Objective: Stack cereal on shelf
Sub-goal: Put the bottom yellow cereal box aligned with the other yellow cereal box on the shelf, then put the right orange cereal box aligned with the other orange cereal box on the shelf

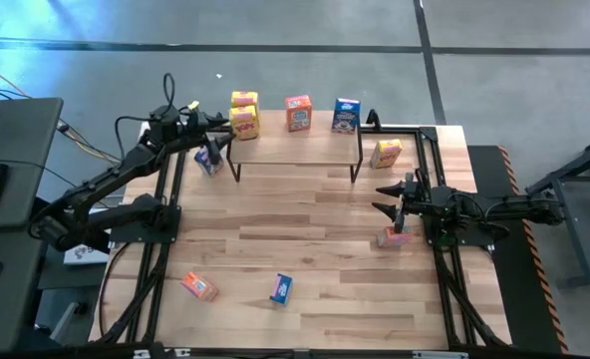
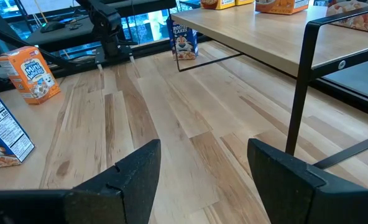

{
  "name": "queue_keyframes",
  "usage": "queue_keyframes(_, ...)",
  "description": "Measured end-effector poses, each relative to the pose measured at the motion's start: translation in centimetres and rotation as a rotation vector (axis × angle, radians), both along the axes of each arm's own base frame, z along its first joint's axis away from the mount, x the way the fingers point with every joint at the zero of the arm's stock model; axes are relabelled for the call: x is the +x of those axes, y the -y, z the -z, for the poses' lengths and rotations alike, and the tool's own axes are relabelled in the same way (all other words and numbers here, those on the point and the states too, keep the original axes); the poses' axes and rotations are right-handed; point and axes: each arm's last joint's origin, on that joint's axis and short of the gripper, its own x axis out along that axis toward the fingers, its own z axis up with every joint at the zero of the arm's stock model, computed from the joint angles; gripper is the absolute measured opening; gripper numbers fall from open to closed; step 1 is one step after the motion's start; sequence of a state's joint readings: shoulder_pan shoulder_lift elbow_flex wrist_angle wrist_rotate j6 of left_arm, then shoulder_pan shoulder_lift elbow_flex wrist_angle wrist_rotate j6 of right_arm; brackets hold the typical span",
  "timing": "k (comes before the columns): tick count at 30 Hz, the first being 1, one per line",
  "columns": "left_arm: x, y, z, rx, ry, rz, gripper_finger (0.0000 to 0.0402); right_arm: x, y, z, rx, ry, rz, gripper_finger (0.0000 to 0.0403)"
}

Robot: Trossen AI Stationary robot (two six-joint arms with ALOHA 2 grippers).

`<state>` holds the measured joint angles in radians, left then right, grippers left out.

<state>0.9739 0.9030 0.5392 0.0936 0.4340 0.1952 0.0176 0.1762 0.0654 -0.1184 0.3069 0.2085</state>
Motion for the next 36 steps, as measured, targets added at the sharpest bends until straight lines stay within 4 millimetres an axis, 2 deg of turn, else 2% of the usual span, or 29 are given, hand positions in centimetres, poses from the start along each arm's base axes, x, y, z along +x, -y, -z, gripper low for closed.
queue_keyframes(16, 1.0, -0.6, 0.3, 0.016, 0.02, 0.021, 0.0258, 0.0, 0.0, 0.0, 0.0, 0.0, 0.0, 0.0232)
queue_keyframes(22, 0.9, -0.7, 0.3, 0.004, 0.022, -0.039, 0.0258, 0.0, 0.0, 0.0, 0.0, 0.0, 0.0, 0.0232)
queue_keyframes(30, 0.2, 0.3, -0.9, 0.037, 0.048, -0.084, 0.0258, 0.0, 0.0, 0.0, 0.0, 0.0, 0.0, 0.0232)
queue_keyframes(36, 0.1, 1.6, -1.6, 0.038, 0.078, -0.054, 0.0257, 0.0, 0.0, 0.0, 0.0, 0.0, 0.0, 0.0232)
